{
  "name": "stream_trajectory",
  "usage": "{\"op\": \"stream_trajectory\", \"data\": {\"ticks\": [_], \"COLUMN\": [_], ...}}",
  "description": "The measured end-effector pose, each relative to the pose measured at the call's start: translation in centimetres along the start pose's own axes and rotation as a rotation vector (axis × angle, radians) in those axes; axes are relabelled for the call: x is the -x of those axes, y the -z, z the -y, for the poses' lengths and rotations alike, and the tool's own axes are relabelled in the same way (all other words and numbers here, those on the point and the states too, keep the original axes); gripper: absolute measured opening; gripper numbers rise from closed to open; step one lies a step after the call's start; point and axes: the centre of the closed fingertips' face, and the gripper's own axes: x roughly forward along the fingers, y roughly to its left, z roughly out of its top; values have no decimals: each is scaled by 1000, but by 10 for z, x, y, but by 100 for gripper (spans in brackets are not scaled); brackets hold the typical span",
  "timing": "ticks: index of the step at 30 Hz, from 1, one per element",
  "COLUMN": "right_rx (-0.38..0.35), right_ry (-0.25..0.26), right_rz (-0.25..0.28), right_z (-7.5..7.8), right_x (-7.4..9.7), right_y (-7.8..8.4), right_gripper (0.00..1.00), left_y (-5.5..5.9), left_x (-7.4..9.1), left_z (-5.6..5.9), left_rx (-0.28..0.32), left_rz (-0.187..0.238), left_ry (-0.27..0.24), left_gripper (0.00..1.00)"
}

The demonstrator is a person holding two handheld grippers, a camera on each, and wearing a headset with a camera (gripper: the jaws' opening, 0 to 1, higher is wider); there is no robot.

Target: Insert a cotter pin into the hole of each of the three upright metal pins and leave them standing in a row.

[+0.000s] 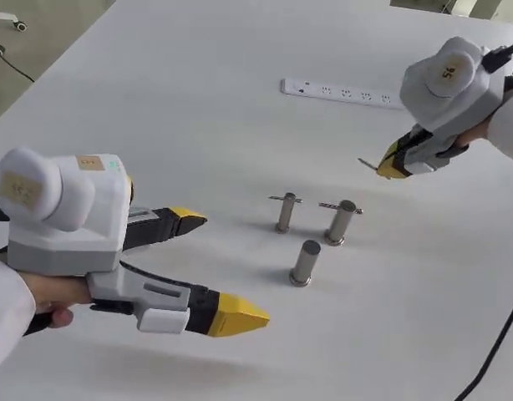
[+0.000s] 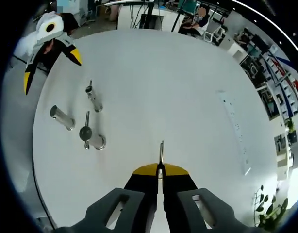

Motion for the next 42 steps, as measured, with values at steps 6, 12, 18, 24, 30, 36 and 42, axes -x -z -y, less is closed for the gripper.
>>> {"op": "stream_trajectory", "data": {"ticks": [6, 12, 18, 24, 30, 36, 42], "right_rx": [84, 93, 92, 105, 107, 107, 87], "right_ry": [70, 136, 185, 203, 234, 256, 253], "right_rz": [113, 178, 240, 240, 264, 291, 331], "right_z": [-2, -29, -37, -61, -80, -97, -107], "right_x": [24, 49, 61, 62, 63, 70, 73], "right_y": [-6, -10, -10, -2, 0, -9, -18], "right_gripper": [0, 0, 0, 0, 0, 0, 0], "left_y": [-8, -17, -34, -44, -55, -63, -70], "left_x": [-7, -19, -32, -47, -59, -70, -81], "left_z": [2, 7, 15, 17, 22, 37, 45], "left_rx": [-8, 14, 64, 117, 215, 281, 392], "left_rz": [-8, 4, 28, 24, 43, 34, 40], "left_ry": [-4, 0, 31, 49, 84, 150, 162], "left_gripper": [88, 76, 57, 49, 39, 32, 29]}}
